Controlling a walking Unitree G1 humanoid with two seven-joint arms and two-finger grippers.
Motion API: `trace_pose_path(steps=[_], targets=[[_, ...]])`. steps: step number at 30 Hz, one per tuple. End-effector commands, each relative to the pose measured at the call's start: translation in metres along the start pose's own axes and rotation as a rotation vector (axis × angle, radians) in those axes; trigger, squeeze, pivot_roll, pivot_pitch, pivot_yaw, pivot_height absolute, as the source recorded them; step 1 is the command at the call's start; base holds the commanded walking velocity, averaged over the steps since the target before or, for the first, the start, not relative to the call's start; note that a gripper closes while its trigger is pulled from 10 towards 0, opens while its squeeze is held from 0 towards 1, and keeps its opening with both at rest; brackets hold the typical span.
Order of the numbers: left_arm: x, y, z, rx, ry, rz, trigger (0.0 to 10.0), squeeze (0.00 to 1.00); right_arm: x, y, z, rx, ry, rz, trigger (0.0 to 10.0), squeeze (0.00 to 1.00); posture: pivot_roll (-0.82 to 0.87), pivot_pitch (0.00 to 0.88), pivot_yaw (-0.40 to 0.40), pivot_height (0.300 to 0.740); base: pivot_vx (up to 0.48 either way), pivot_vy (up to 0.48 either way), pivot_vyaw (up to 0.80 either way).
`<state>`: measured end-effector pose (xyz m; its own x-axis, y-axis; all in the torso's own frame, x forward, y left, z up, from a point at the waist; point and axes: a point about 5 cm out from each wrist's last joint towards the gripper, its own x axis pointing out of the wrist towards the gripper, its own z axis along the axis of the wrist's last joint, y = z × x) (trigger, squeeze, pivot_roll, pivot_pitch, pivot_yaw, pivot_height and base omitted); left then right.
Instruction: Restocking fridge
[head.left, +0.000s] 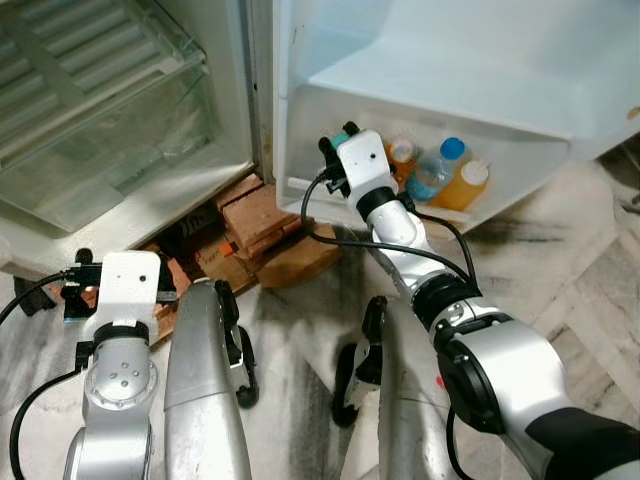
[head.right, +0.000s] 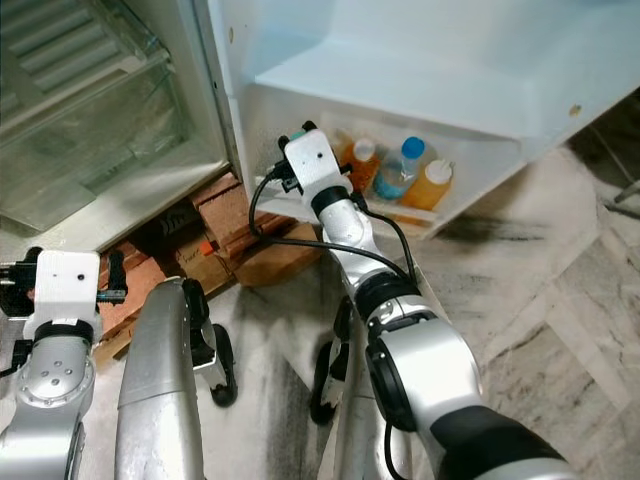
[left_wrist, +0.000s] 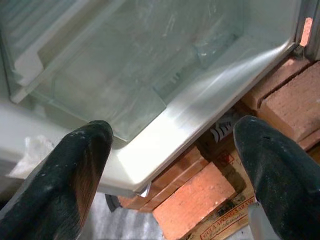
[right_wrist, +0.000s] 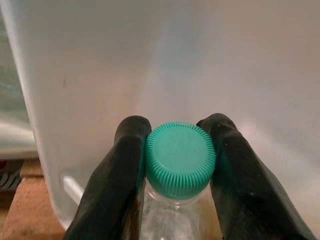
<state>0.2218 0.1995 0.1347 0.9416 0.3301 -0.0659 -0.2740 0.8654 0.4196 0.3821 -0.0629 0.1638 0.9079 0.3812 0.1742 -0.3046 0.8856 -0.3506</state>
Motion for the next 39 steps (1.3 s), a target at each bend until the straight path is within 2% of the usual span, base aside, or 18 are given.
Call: trace_pose_path(steps=[1,13,22,30,33,34,35,39], targets=[[-0.003,-0.002,-0.010,0.007,0.041,-0.001,10.0,0.00,-0.013,0.004,-0.026,0.018,0.116,0.019,10.0,0.00,0.15,0.398,-0.129,0.566,0.000,0.000,0.00],[0.003,-0.005,-0.008,-0.004,0.035,0.002,10.0,0.00,-0.005,-0.002,-0.019,0.004,0.140,0.007,10.0,0.00,0.14,0.382,-0.133,0.566,0.000,0.000,0.00],[0.006,-0.007,-0.006,-0.010,0.033,0.009,10.0,0.00,0.000,-0.011,-0.015,-0.072,0.170,-0.056,10.0,0.00,0.14,0.376,-0.138,0.566,0.000,0.000,0.00],[0.009,-0.009,-0.004,-0.012,0.024,0.012,10.0,0.00,0.006,-0.019,-0.008,-0.099,0.179,-0.103,10.0,0.00,0.14,0.369,-0.139,0.566,0.000,0.000,0.00],[0.009,-0.010,-0.003,-0.015,0.023,0.012,10.0,0.00,0.011,-0.023,-0.001,-0.049,0.174,-0.112,10.0,0.00,0.14,0.367,-0.139,0.566,0.000,0.000,0.00],[0.010,-0.010,-0.003,-0.017,0.022,0.012,10.0,0.00,0.013,-0.026,0.003,-0.021,0.166,-0.113,10.0,0.81,0.14,0.364,-0.140,0.566,0.000,0.000,0.00],[0.010,-0.010,-0.003,-0.018,0.021,0.012,10.0,0.00,0.014,-0.027,0.005,-0.011,0.162,-0.118,10.0,1.00,0.14,0.364,-0.140,0.566,0.000,0.000,0.00],[0.010,-0.011,-0.003,-0.020,0.021,0.012,10.0,0.00,0.016,-0.030,0.008,0.000,0.153,-0.129,10.0,1.00,0.14,0.358,-0.139,0.566,0.000,0.000,0.00]])
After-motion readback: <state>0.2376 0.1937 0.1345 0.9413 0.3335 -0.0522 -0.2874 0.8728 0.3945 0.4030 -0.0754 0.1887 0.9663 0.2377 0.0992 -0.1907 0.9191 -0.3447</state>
